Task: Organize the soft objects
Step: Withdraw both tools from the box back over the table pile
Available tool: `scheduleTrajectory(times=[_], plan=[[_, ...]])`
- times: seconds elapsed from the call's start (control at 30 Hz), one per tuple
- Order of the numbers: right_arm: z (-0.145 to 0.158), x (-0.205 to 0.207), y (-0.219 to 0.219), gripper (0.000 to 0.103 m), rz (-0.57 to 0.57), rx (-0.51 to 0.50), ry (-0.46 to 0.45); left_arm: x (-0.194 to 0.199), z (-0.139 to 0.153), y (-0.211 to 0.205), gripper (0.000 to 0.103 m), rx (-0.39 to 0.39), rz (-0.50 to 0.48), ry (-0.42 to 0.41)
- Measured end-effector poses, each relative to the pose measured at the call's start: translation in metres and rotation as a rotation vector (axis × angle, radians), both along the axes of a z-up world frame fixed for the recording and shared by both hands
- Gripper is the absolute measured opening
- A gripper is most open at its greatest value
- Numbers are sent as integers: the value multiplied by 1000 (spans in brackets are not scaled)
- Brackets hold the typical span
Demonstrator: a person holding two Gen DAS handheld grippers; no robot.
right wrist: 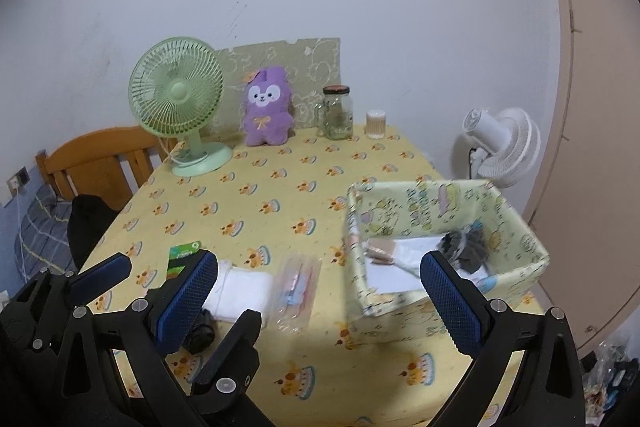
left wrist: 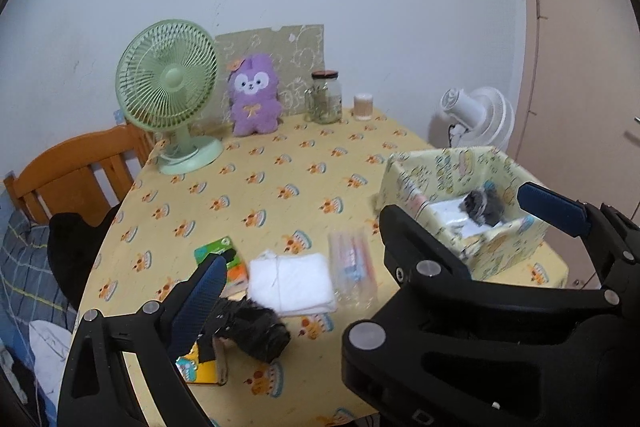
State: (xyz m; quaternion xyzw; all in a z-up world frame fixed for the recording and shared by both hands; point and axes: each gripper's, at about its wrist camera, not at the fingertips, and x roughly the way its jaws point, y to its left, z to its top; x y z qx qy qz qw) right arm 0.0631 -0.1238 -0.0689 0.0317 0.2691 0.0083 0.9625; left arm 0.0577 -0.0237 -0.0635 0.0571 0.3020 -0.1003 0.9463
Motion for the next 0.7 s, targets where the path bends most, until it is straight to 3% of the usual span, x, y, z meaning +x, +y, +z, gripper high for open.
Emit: scheduleTrajectory(times=[0.7], plan=[[-56,13,34,102,58,-46,69,6,-59,31,99,1,64,123]])
